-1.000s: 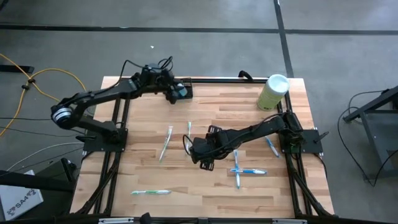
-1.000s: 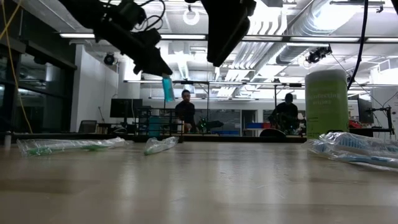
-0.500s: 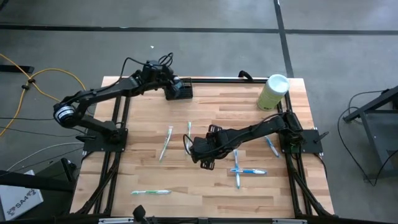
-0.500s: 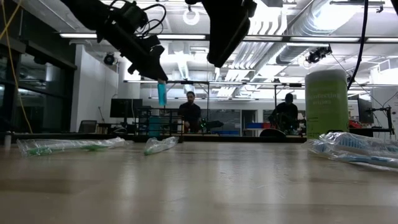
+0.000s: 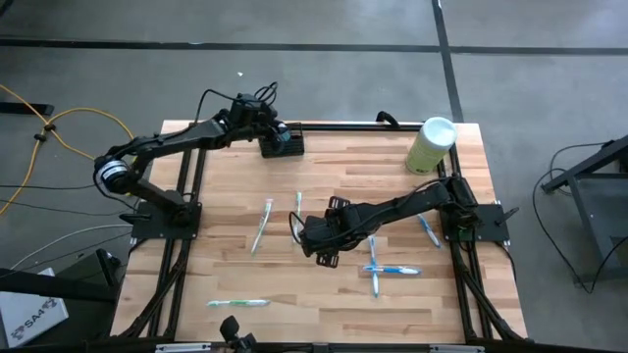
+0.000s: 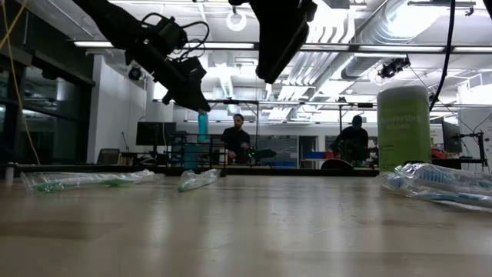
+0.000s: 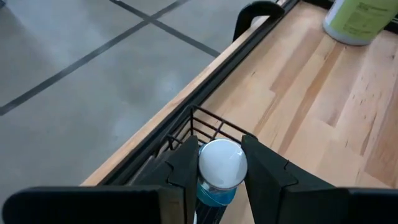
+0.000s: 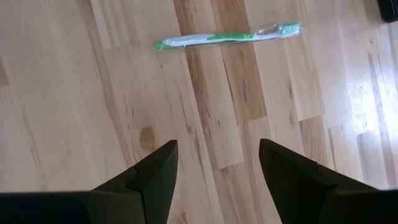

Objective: Pick & Place toothbrushing station
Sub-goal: Put the blue mouthwash bottle into the wire organizer

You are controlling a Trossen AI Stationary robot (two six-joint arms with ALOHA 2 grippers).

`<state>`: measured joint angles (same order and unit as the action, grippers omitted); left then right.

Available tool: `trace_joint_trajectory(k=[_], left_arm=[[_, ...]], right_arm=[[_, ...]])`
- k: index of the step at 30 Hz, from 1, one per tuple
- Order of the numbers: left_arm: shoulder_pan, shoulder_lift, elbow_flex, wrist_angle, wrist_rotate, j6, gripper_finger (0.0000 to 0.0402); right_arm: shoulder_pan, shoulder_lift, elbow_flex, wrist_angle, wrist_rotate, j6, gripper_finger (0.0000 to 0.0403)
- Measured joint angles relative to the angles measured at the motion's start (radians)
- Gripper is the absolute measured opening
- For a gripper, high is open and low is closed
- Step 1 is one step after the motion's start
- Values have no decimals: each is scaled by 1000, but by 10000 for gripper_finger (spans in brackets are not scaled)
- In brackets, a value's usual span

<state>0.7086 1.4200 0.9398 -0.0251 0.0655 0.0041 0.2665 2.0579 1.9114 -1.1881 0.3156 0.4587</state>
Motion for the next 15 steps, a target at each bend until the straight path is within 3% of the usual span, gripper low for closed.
trace_joint_trajectory(k=[15], left_arm=[[0,120,0,33,-3,-12,90]], right_arm=[[0,0,0,3,-1,0,216]])
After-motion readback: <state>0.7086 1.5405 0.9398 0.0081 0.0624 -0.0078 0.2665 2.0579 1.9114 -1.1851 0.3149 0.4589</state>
